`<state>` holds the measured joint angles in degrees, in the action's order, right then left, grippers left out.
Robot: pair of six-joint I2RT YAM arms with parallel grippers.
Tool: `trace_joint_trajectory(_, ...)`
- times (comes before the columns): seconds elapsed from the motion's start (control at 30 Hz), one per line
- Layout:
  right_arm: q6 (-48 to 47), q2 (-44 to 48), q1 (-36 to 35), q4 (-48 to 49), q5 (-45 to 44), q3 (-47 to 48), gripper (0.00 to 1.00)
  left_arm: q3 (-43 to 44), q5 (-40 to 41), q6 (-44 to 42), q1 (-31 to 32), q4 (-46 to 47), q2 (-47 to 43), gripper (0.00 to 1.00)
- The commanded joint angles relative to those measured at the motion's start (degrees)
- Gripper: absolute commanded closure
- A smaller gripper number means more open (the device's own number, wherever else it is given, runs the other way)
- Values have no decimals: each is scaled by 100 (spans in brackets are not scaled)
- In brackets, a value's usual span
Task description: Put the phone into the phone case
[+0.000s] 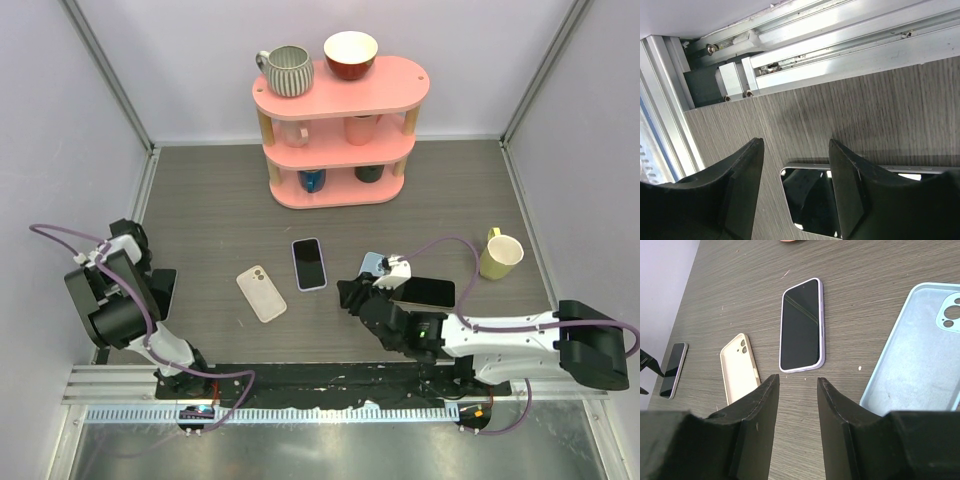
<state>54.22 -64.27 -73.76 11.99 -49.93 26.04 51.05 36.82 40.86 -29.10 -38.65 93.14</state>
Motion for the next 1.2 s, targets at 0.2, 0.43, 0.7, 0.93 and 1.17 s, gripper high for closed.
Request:
trace_joint_trajectory(0.2,142,249,19,286,-386,-143,58,-480,-1632,334,238,68,-428,36)
trace_joint_trajectory(0.43,159,-15,19,269,-228,-3,57,-842,-2091,704,958,148,-963,30)
trace_joint_trajectory(0.7,133,11,19,313,-333,-73,57,-719,-2301,-321,1038,-3,-2098,11)
trace_joint_trajectory(0.93,45,-68,19,383,-307,-64,57,-1219,-4252,-2520,1389,1604,-3108,6)
trace_joint_trajectory(1.17,63,134,19,304,-456,-205,57,-1212,-4305,-3539,1645,1712,-3154,4)
